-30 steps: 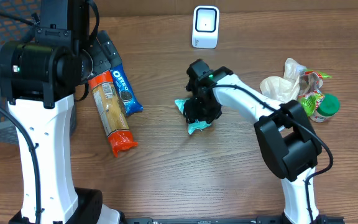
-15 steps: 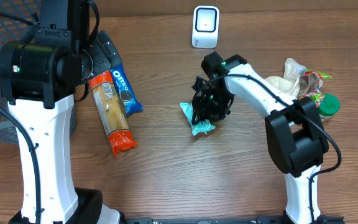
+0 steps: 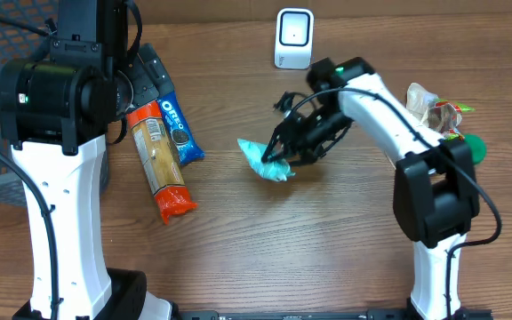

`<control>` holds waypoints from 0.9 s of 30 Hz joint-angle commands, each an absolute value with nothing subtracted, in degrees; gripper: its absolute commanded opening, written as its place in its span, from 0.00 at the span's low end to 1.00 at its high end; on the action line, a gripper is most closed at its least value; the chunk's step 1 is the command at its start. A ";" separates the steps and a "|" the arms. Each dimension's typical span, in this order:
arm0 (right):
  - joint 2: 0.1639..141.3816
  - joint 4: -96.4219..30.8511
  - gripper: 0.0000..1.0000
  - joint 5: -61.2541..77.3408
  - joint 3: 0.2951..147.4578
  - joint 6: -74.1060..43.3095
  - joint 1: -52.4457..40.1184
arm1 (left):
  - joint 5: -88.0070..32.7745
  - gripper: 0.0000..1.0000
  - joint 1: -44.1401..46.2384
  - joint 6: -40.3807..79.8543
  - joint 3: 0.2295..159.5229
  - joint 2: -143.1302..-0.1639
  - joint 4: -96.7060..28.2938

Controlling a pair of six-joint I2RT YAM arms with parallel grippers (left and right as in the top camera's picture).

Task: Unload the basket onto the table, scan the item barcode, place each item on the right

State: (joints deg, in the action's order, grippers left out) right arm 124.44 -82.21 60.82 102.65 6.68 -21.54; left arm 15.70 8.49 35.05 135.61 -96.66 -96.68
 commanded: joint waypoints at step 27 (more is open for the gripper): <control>122.28 -70.70 0.54 28.95 99.72 -28.42 -21.69 | 16.69 1.00 8.19 36.03 135.46 -96.27 -96.79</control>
State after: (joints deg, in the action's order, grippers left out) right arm 124.36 -71.85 35.42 102.02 -16.82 -21.43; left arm 15.70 8.49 35.05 135.61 -96.66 -96.71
